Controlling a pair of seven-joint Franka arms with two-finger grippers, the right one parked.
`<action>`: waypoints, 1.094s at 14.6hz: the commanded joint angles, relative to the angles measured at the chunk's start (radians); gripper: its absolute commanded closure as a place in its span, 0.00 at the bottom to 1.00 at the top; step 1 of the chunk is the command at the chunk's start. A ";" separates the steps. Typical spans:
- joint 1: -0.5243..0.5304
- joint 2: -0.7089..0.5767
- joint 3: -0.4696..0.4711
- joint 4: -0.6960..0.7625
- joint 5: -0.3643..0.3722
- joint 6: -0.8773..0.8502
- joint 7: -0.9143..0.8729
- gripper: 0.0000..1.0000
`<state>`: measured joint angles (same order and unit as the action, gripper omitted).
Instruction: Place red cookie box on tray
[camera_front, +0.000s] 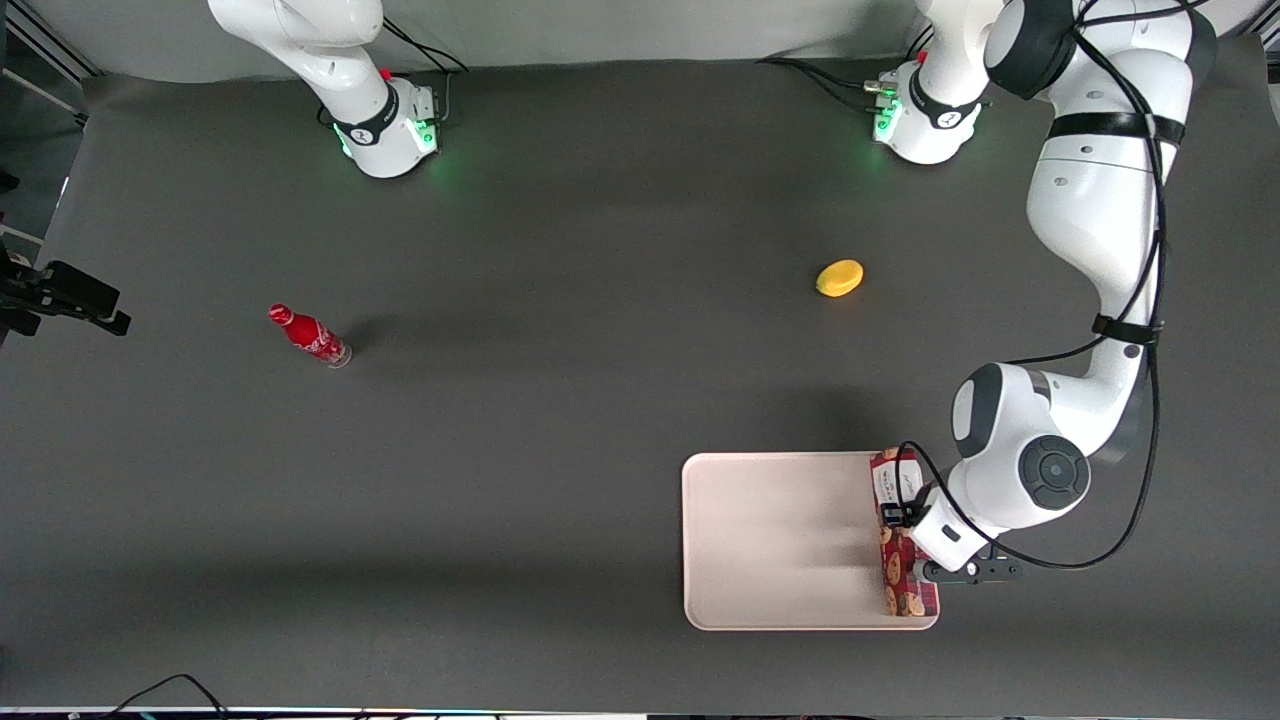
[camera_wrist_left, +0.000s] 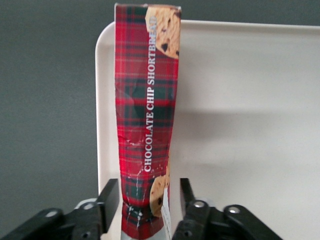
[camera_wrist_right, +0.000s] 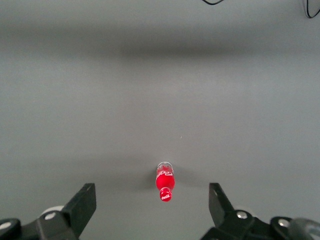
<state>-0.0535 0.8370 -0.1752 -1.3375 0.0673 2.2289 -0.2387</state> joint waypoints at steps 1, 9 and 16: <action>0.000 -0.090 0.017 -0.040 -0.006 -0.014 -0.028 0.00; 0.089 -0.513 0.017 -0.216 -0.020 -0.299 0.001 0.00; 0.164 -0.801 0.017 -0.344 -0.018 -0.540 0.140 0.00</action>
<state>0.0847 0.1567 -0.1577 -1.5878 0.0483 1.7435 -0.1597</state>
